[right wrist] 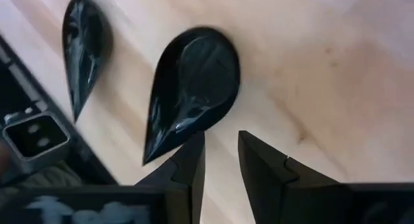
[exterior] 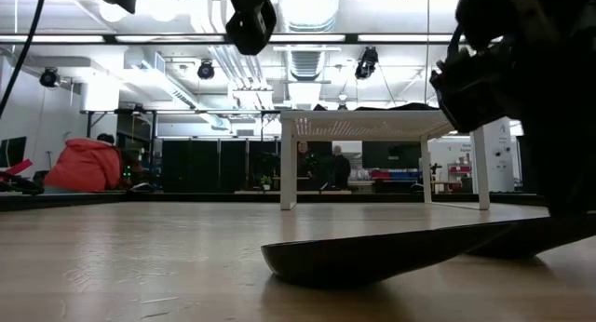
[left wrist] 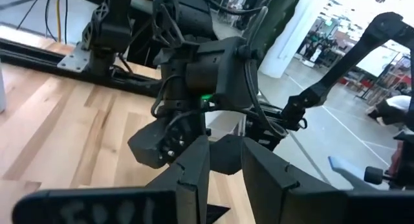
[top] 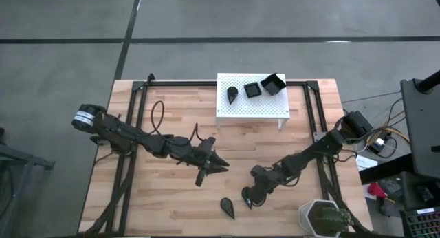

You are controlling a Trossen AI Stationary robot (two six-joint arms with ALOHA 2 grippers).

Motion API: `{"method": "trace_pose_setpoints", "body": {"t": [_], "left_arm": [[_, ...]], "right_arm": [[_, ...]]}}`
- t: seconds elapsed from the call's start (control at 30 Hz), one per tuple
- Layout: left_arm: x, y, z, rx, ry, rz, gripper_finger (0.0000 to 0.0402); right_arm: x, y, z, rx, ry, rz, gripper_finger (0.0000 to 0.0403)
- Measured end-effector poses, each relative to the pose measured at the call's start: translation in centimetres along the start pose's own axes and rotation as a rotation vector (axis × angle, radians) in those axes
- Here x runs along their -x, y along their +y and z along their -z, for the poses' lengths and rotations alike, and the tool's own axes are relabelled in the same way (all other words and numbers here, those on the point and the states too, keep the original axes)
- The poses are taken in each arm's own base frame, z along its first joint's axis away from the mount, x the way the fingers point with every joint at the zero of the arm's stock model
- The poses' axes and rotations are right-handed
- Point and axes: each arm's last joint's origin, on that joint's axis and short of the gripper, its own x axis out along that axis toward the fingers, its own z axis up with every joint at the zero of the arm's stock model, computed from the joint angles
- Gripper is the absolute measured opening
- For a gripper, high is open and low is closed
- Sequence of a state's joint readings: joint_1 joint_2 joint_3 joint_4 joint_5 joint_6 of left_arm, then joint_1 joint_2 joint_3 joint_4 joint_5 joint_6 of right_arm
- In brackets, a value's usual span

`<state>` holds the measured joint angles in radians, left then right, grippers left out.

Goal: Pick & Place Mini shaped plates
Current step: Stack the drop shaped plate on top of the drop shaped plate on the shelf

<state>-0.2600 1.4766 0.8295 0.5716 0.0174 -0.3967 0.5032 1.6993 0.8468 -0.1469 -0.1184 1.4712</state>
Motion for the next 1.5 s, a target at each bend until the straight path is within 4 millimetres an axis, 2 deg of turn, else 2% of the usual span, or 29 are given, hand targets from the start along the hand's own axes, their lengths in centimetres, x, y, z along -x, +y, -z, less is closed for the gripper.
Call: {"method": "trace_pose_setpoints", "body": {"t": [0.33, 1.5], "left_arm": [[0.41, -0.31, -0.75, -0.032, -0.026, 0.01, 0.0083], [0.42, -0.23, -0.64, -0.031, -0.02, 0.007, 0.0083]], "right_arm": [[-0.57, -0.22, -0.14, -0.067, -0.041, 0.016, 0.0091], [-0.52, 0.08, -0.21, -0.104, -0.098, -0.002, 0.0091]]}}
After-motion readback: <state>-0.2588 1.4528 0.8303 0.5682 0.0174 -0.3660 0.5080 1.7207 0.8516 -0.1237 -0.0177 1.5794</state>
